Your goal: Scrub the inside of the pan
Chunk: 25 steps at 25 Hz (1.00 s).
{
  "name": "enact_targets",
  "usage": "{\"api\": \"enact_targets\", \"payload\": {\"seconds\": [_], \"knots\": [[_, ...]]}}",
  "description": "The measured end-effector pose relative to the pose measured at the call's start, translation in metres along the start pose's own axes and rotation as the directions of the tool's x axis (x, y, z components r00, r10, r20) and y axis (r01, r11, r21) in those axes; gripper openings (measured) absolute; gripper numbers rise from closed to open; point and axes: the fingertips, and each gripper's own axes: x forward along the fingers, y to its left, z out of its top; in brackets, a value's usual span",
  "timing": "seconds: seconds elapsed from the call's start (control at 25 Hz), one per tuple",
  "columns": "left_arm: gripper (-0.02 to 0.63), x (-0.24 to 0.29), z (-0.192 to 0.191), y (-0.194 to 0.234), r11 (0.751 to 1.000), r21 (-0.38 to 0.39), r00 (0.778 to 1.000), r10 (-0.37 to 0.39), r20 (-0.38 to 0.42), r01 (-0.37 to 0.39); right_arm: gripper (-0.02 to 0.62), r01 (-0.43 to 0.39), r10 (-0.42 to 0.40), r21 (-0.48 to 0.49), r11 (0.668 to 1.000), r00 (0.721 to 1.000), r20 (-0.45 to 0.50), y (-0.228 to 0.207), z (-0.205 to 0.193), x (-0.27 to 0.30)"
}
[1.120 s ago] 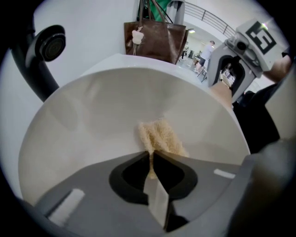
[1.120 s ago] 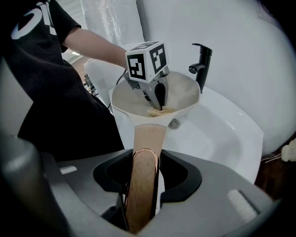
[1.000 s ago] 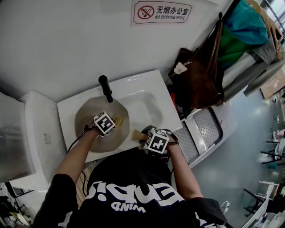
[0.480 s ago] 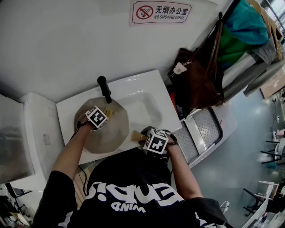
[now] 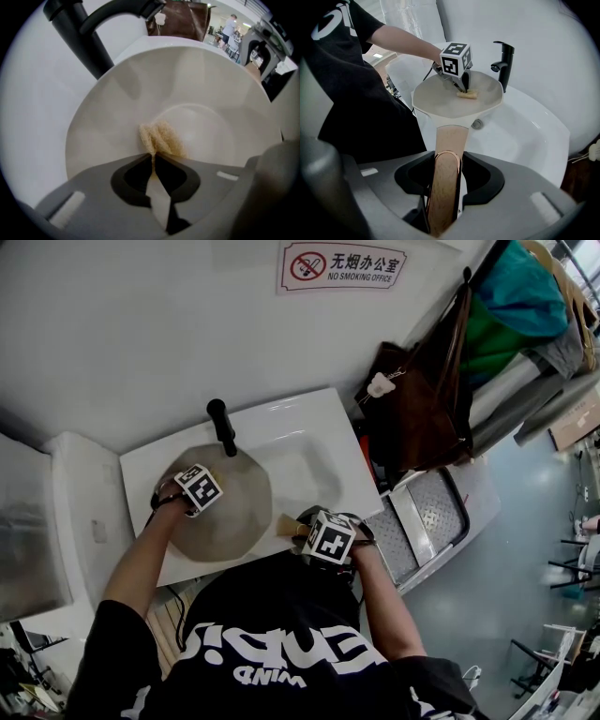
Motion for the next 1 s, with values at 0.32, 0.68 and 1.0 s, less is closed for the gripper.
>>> {"api": "enact_targets", "payload": {"seconds": [0.32,0.68,1.0], "knots": [[0.021,-0.001,-0.024,-0.011,0.999,0.043,0.996,-0.03,-0.082,0.033,0.175,-0.002,0.002,0.005,1.0,1.0,0.004,0.0,0.0,0.0],[0.02,-0.005,-0.022,-0.044,0.99,0.004,0.987,-0.143,-0.069,0.144,0.176,-0.011,0.011,0.005,1.0,1.0,0.018,0.001,0.003,-0.003],[0.021,-0.007,-0.012,-0.08,0.976,-0.005,0.973,-0.219,-0.079,0.219,0.175,0.004,-0.004,-0.002,1.0,1.0,0.002,-0.001,0.002,-0.001]]}}
